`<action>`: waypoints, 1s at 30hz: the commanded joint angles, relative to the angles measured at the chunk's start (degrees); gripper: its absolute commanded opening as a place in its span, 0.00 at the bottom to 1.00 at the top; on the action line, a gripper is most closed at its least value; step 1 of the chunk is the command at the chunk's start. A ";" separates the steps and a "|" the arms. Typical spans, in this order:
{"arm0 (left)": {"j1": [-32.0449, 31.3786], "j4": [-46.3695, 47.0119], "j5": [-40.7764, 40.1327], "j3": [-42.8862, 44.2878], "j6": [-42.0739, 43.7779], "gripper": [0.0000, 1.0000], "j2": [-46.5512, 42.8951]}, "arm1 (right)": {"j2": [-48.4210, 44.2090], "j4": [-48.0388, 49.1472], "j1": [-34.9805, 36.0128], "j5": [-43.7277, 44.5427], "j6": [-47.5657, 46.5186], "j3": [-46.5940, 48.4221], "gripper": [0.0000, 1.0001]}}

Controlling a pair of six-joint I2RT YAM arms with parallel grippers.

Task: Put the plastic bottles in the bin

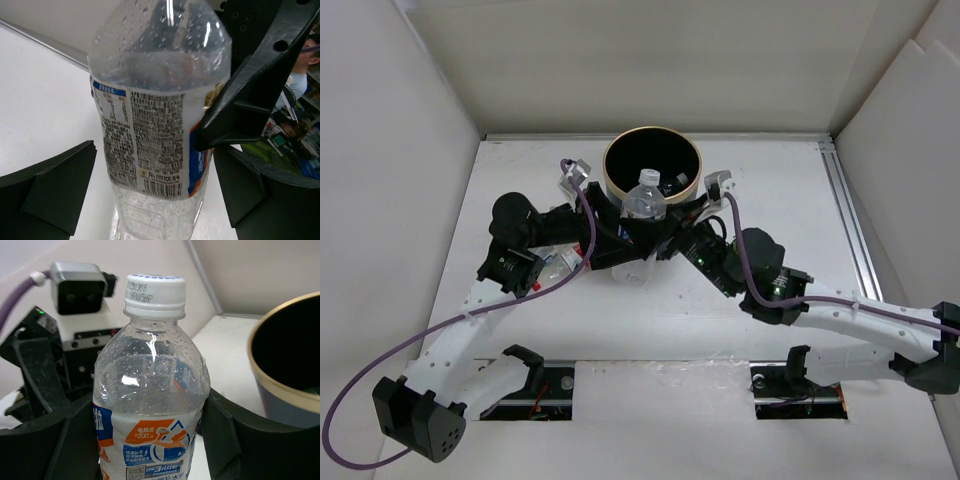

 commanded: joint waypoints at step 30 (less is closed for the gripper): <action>-0.03 -3.23 -38.63 35.36 20.69 0.02 36.42 | -24.39 -21.82 -13.99 8.29 -0.73 0.61 1.00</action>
